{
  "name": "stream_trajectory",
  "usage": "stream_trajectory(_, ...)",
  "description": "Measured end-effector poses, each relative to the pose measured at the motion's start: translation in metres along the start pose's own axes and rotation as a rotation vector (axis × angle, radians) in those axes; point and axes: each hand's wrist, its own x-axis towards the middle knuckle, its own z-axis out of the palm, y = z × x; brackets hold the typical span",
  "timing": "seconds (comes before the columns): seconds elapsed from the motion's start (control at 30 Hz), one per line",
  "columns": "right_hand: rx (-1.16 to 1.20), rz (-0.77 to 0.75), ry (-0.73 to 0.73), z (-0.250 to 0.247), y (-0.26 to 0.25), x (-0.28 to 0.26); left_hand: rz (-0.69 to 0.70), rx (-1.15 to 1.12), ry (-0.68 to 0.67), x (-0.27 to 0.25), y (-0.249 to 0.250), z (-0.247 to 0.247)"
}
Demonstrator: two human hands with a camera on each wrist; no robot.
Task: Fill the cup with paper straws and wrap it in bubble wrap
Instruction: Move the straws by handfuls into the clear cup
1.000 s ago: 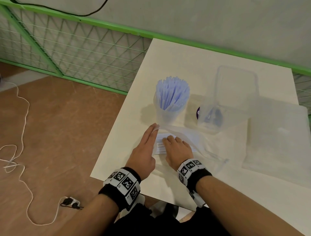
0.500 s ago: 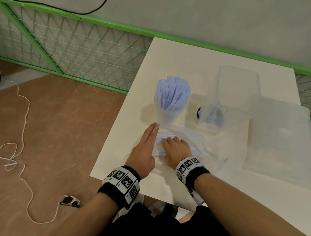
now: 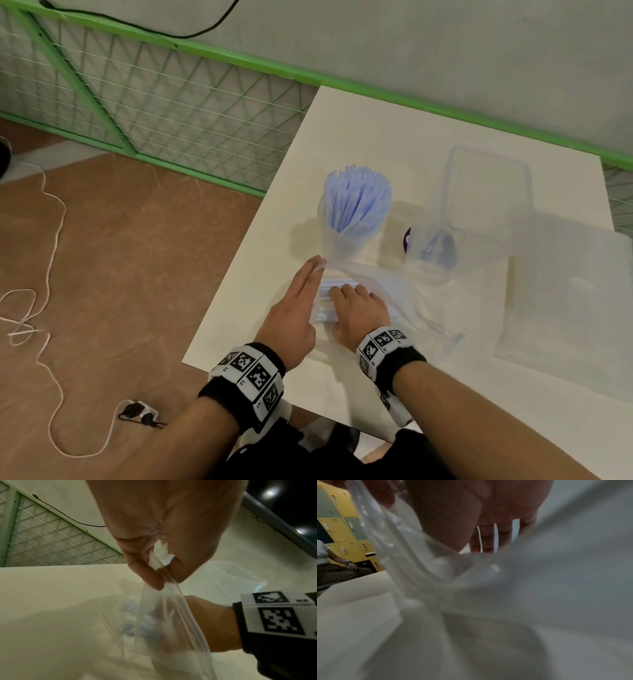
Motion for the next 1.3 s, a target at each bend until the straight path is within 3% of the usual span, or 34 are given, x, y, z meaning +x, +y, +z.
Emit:
stream_trajectory(0.47,-0.060,-0.017,0.018,0.001,-0.002,0.001,-0.024,-0.001,0.011,0.002,0.004,0.001)
stream_trajectory(0.97,-0.216,-0.064,-0.075,0.002,-0.002,0.006,-0.029,-0.026,0.015,0.003,0.004,0.001)
stream_trajectory(1.3,0.136,-0.020,0.050,-0.014,0.033,-0.025,-0.011,0.001,0.034,0.004,0.007,-0.001)
